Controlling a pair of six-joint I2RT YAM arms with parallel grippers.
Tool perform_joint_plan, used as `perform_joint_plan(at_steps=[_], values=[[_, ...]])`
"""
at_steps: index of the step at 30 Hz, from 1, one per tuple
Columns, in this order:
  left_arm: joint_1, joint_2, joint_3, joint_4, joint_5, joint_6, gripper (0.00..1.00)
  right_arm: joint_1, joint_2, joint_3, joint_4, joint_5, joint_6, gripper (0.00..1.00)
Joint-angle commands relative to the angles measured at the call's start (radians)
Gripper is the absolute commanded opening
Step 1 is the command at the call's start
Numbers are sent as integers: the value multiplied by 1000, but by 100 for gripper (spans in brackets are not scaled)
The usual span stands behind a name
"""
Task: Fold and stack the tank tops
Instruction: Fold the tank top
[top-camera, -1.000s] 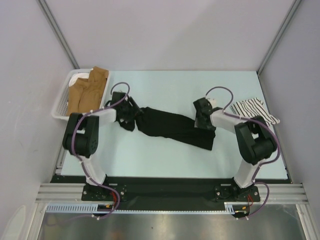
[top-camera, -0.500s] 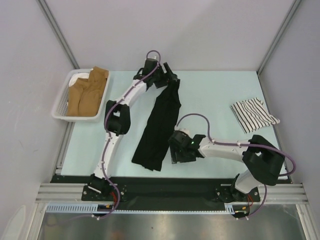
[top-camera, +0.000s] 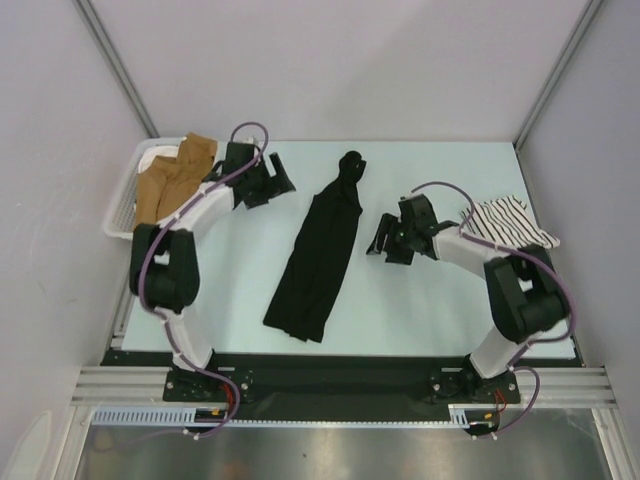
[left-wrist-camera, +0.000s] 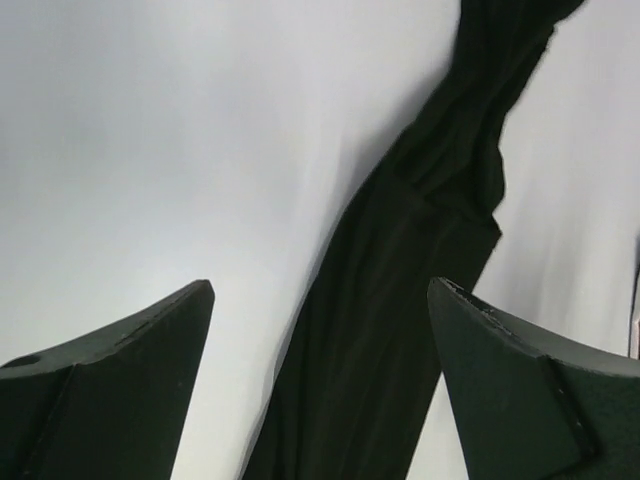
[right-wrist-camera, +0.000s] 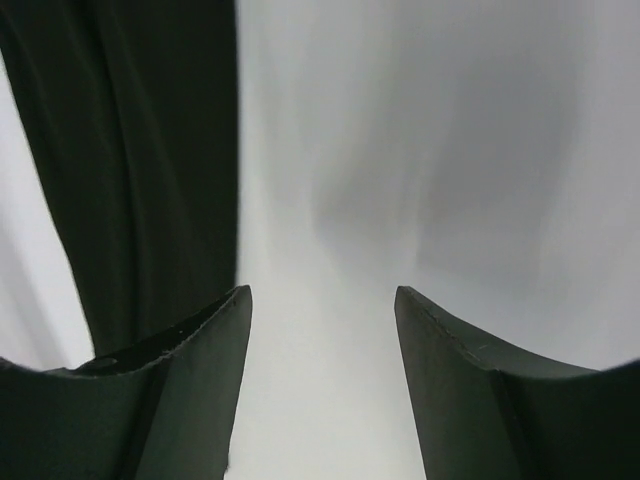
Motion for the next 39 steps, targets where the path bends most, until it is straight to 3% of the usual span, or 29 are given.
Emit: perform_joint_plan(at_steps=[1,5,9,14,22,26,27,29,30,32,33,35,39], values=[[-27,-219,-284,98,-3,33,94,-34,155,128,181,-128,-4,64],[-33,-453,-600,209,36,-7,93,-64,319,267,286,-174,23,69],[-45,-612,-859,255,42,-33,93,-73,465,433,301,-159,20,84],[-76,-739,-1002,241,48,-42,93,-84,640,625,318,-158,20,87],[-104,-811,-1129,213,45,-30,92,-27,846,1010,16,71,-81,84],[-127,-831,-1169,220,54,-50,88,-30,912,1104,-20,92,-64,71],[-134,-833,-1180,224,53,-56,88,-40,933,1126,-14,87,-56,60],[-168,-821,-1186,227,38,-69,83,-53,955,1148,-11,61,-29,51],[-179,-813,-1188,227,33,-74,80,-59,968,1163,0,53,-21,38],[-211,-791,-1192,239,34,-89,72,-74,1026,1254,-24,46,-4,23],[-220,-764,-1201,256,34,-97,70,-79,1048,1289,-46,27,2,7],[-248,-744,-1214,282,41,-123,65,-106,1105,1378,-51,-31,14,1],[-285,-745,-1264,344,48,-181,65,-154,1177,1478,-9,-121,30,0]])
